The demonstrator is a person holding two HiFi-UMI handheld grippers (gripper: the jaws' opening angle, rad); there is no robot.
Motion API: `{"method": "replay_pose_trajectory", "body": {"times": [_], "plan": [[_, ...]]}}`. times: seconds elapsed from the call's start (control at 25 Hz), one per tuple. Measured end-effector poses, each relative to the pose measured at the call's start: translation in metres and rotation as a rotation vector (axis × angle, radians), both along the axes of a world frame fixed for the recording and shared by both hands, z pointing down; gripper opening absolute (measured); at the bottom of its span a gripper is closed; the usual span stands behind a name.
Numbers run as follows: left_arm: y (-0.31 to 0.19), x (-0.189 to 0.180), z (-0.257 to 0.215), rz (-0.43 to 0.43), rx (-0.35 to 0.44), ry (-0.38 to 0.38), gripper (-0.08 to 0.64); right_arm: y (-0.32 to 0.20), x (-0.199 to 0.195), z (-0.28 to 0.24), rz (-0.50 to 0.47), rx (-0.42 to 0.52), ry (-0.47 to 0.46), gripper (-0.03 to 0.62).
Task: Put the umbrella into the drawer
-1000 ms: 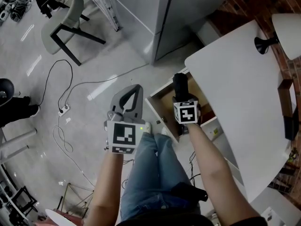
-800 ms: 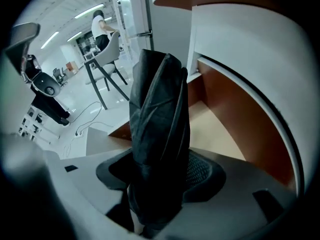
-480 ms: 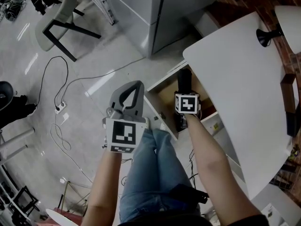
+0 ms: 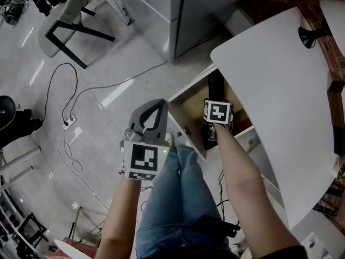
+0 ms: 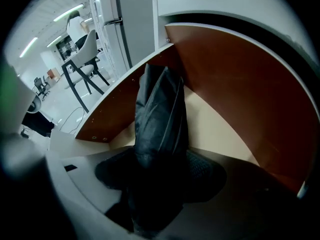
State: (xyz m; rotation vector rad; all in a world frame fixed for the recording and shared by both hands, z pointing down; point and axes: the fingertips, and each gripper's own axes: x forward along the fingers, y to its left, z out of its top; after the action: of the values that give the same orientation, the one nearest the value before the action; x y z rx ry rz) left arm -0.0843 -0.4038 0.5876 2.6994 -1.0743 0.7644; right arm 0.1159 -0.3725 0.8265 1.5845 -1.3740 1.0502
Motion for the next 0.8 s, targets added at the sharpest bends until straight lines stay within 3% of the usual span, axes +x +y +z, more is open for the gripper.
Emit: {"method": "replay_pose_trajectory", "body": {"times": [0.28, 0.4, 0.56, 0.8], "plan": [[0.001, 0.004, 0.006, 0.002, -0.005, 0.003, -0.002, 0.006, 0.011, 0.007, 0.035, -0.053, 0.056, 0.272], [0.004, 0.008, 0.004, 0.008, -0.005, 0.008, -0.002, 0.009, 0.009, 0.002, -0.033, -0.077, 0.092, 0.267], [0.007, 0.011, -0.003, 0.017, -0.002, 0.013, -0.002, 0.006, -0.003, -0.01, -0.123, -0.038, 0.114, 0.273], [0.013, 0.014, -0.025, 0.023, 0.004, 0.017, -0.002, 0.023, -0.01, -0.036, -0.144, -0.065, 0.11, 0.273]]}}
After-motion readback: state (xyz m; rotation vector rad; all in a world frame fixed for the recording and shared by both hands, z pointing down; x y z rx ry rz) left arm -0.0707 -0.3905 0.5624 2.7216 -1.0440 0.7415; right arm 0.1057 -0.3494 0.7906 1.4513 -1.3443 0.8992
